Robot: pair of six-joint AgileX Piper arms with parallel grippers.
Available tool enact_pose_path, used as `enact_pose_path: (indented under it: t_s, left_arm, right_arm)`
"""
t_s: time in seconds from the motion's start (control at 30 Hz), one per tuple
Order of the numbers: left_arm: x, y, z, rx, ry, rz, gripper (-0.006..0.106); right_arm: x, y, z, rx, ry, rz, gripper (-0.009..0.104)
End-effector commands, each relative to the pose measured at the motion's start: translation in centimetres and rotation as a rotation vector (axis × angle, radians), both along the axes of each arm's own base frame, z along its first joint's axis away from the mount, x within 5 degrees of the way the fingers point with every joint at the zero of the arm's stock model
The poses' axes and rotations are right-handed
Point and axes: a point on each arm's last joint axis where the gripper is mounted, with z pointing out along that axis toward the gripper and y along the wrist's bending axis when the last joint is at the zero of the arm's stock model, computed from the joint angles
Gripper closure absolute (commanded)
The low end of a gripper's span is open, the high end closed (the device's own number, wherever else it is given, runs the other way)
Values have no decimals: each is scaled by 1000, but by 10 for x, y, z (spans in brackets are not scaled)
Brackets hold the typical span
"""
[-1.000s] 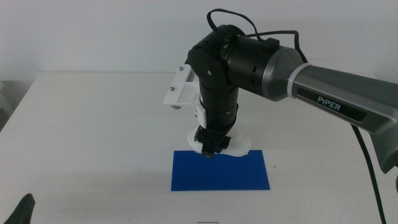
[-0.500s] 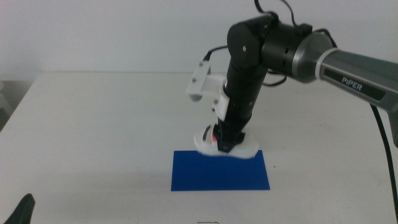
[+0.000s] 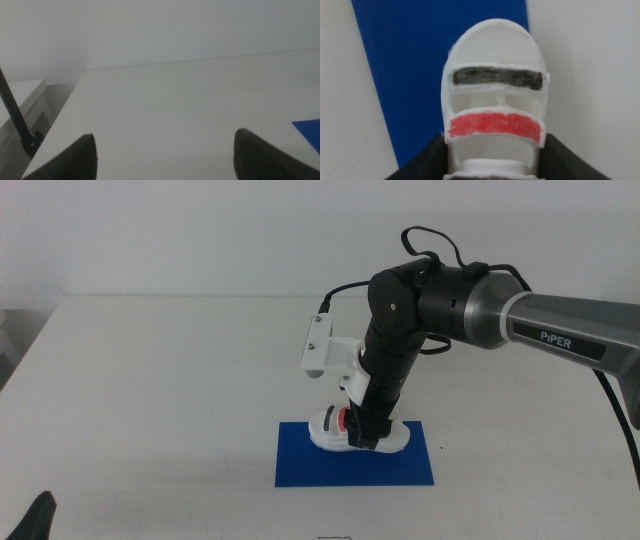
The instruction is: Use one arm to grab the shoe from the table and place it on the mat.
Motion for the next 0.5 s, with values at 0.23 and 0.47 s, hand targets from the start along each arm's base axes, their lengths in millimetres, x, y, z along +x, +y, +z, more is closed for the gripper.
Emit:
enact_pose_path:
  t_s: [0.23,0.47]
  left_arm:
    - [-1,0,10,-27,-104,-2,7]
    - [-1,0,10,-27,-104,-2,7]
  right_arm:
    - [-6,3,33,109,-11,-17,96]
    - [-4,0,33,82,-29,-7,96]
